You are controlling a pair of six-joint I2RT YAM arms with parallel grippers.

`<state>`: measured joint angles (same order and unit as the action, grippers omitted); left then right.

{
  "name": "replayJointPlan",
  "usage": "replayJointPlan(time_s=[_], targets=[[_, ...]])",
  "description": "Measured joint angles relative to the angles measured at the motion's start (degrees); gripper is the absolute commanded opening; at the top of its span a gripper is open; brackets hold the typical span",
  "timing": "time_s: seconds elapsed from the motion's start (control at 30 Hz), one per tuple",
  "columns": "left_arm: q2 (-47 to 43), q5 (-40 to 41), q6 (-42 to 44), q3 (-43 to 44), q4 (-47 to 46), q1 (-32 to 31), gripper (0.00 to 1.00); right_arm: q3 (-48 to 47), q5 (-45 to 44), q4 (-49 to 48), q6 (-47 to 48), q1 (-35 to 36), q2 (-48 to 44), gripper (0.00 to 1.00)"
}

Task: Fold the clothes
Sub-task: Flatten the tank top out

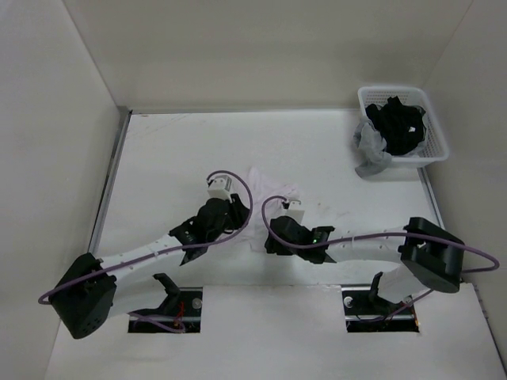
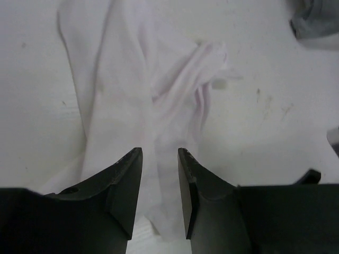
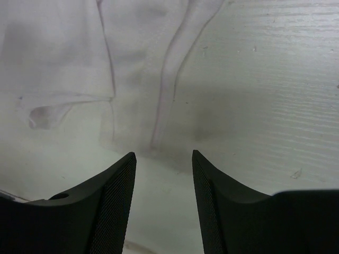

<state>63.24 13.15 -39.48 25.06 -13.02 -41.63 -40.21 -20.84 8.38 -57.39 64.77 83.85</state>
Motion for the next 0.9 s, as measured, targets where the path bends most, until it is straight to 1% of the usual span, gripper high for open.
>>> replayJointPlan(time_s=[0.1,0.13,0.2,0.23,0.3,0.33,0.37,0.4,0.5,0.57,0.67,0.77,0.9], targets=[[-0.5,2.8,1.6,0.0,3.3,-5.2,0.34,0.2,1.3,-3.1,-1.2,-0.7,1.9,0.47],[-0.4,3.4,1.7,0.0,4.2,-5.8,0.36,0.3,2.0,-4.6,-1.6,-0.9,2.9,0.45],[0.1,4.5,1.8,-0.2,5.1,-5.6,0.39,0.5,3.4,-8.2,-2.4,-1.3,4.7,0.37],[0.4,5.1,1.8,-0.4,5.3,-5.1,0.4,0.5,4.3,-10.2,-2.7,-1.5,5.7,0.31],[1.1,5.7,1.7,-0.8,5.6,-4.0,0.41,0.5,6.2,-13.8,-3.0,-2.6,7.7,0.12],[1.5,6.0,1.7,-0.9,5.8,-3.3,0.41,0.5,7.2,-15.6,-3.2,-3.4,8.7,0.04],[1.7,6.1,1.8,-0.9,5.8,-2.5,0.42,0.5,8.0,-16.9,-3.4,-4.2,9.4,0.0],[2.0,6.1,1.8,-0.9,5.8,-1.6,0.41,0.6,8.6,-17.7,-3.4,-5.3,9.6,0.0],[2.6,5.5,1.9,-0.9,5.6,0.9,0.35,2.2,7.7,-17.1,-2.0,-8.9,7.1,0.0],[3.0,4.3,1.9,-0.9,5.2,2.5,0.33,3.0,5.6,-13.6,0.2,-12.2,2.4,0.0],[3.8,2.3,1.8,-0.9,4.3,4.5,0.32,2.3,2.5,-10.6,4.3,-17.0,-4.6,0.01],[5.0,-0.1,1.6,-0.9,3.1,5.7,0.36,-0.3,0.2,-9.8,8.5,-21.6,-5.9,0.01],[5.9,-3.5,0.3,-1.6,0.7,5.5,0.42,-3.0,-0.8,-9.6,12.3,-25.5,-1.6,0.01]])
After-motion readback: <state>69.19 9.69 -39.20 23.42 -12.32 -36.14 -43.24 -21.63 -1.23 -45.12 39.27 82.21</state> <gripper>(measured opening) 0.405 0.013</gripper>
